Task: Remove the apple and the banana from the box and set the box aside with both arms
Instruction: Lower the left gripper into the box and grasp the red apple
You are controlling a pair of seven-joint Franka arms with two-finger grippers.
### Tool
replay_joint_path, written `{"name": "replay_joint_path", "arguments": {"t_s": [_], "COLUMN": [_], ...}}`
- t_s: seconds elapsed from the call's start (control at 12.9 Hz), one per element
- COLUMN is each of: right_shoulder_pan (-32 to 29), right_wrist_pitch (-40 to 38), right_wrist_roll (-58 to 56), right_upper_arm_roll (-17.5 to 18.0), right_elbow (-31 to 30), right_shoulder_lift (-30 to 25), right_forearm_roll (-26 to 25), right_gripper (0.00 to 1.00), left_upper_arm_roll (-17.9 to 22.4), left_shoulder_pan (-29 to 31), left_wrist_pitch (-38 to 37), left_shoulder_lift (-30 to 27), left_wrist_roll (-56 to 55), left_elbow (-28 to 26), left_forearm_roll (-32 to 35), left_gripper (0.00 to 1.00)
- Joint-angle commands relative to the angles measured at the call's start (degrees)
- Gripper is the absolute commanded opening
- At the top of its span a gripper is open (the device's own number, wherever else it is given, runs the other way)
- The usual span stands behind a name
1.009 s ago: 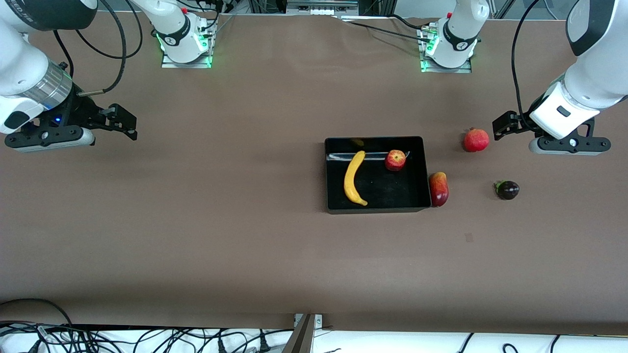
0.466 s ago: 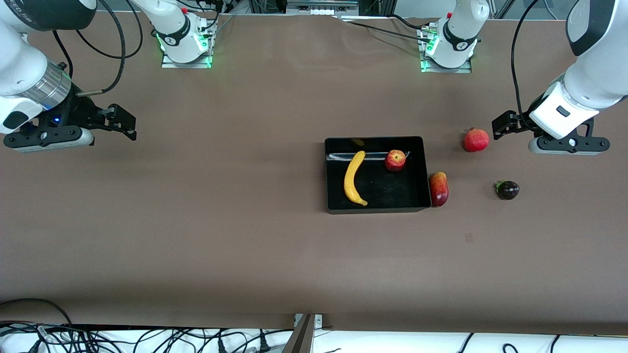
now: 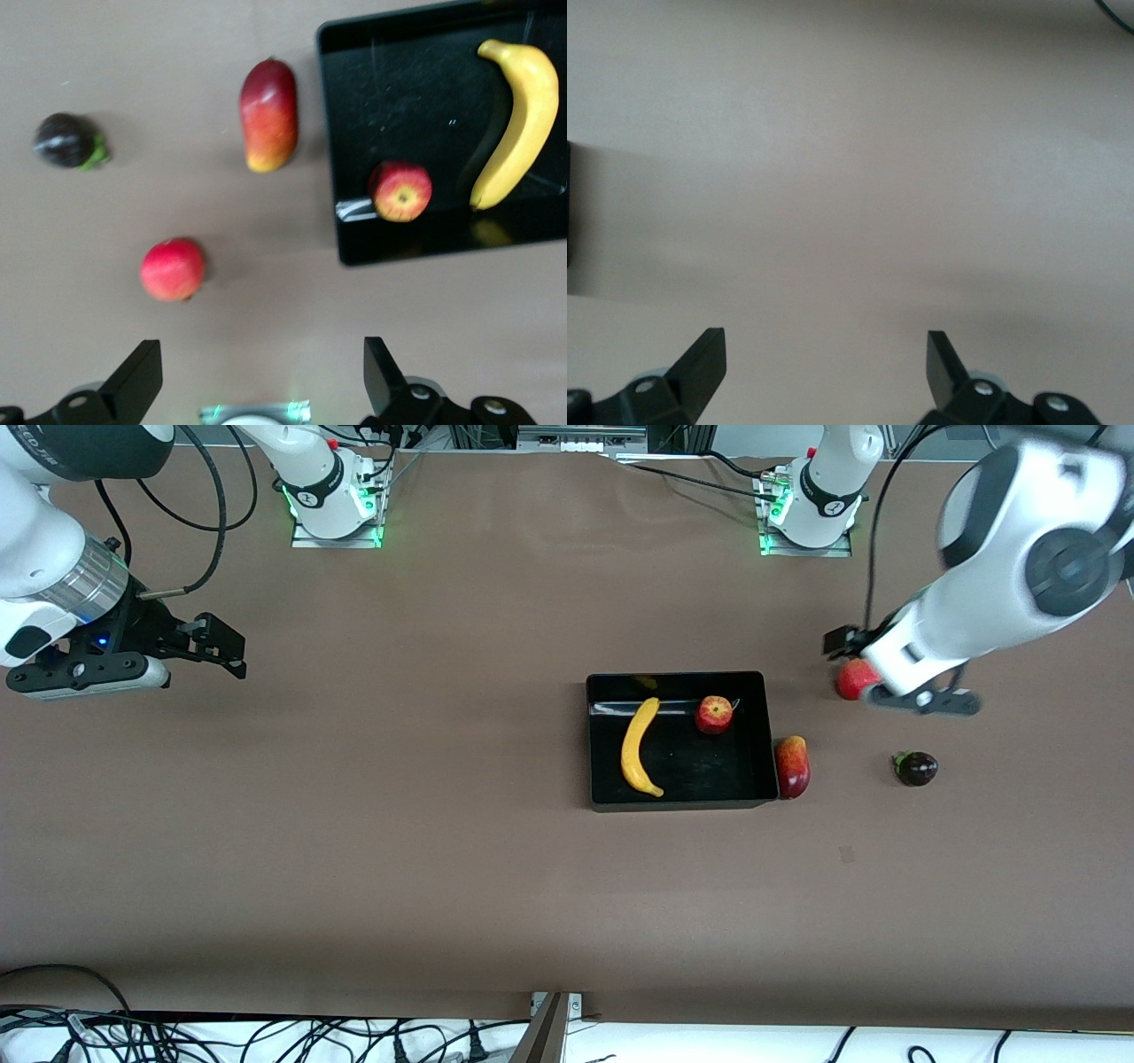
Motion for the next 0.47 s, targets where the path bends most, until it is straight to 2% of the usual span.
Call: {"name": "replay_joint_path", "arguments": {"t_s": [0.0, 0.23, 0.39], "right_shoulder_pan": [0.07, 0.07, 0.07], "right_wrist_pitch": [-0.68, -0.6, -0.68], "right_wrist_roll": [0.63, 0.63, 0.63], "right_upper_arm_roll": [-0.03, -0.03, -0.03], "right_elbow": [0.49, 0.49, 0.49], "right_shoulder_lift": [-0.29, -0.29, -0.29], "right_forearm_roll": [-0.69, -0.69, -0.69], "right_gripper": [1.0, 1.0, 1.0], "left_upper_arm_roll": [-4.79, -8.76, -8.77], "left_shoulder_pan": [0.07, -0.81, -3.87], "left_wrist_pitch": [10.09, 21.17, 28.12], "left_shoulder_lift": [3.48, 7.61, 8.85], "left_wrist_roll": [-8.52, -18.44, -23.05], "left_elbow": [-3.55, -7.68, -11.89], "left_forearm_roll": [-0.84, -0.14, 1.0], "left_gripper": [1.0, 1.0, 1.0]}}
